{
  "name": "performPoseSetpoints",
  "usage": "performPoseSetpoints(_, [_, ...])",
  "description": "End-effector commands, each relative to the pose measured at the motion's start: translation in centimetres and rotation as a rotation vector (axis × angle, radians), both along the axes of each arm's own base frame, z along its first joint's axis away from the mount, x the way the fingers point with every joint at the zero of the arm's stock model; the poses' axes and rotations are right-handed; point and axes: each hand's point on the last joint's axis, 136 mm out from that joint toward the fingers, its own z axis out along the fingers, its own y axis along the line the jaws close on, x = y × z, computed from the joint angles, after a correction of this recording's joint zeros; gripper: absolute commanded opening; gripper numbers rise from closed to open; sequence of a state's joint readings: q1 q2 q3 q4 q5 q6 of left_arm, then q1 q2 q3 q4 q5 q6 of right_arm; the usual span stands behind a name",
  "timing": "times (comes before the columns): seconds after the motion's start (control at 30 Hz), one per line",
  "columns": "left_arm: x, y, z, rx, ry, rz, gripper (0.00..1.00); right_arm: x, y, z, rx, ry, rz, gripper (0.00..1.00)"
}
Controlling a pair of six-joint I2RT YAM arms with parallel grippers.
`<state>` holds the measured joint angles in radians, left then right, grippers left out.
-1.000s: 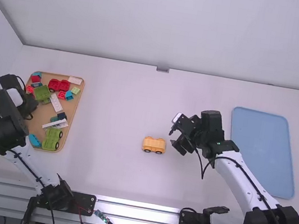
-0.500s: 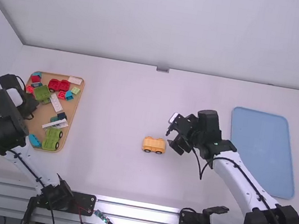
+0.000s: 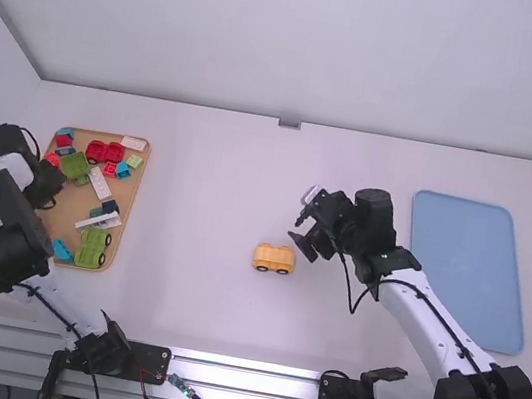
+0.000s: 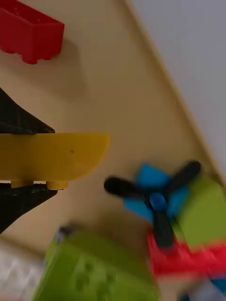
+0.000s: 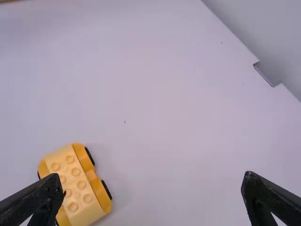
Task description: Assemble lego blocks to make yellow taxi
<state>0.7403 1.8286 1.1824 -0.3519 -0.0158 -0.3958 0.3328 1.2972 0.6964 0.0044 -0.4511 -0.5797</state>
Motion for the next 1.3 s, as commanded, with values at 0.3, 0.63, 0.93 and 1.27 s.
performPoseSetpoints(0.3, [2.5,-10.3,12.6,0.319,-0.400,-0.341,0.02,-0.8,2.7,5.0,0.342,0.141,0.040,0.99])
performPoseSetpoints(0.63, [4.2,-27.3,17.3,0.347,-0.678,-0.856,0.02,-1.7,3.9,8.3,0.514,0.224,0.128,0.99])
performPoseSetpoints(0.93, [3.6,-38.6,15.5,0.499,-0.664,-1.230,0.02,-0.4,5.5,9.4,0.697,0.338,0.217,0.99])
performPoseSetpoints(1.27, [1.9,-45.0,14.3,0.517,-0.778,-1.482,0.02,0.9,6.1,7.8,0.770,0.436,0.230,0.99])
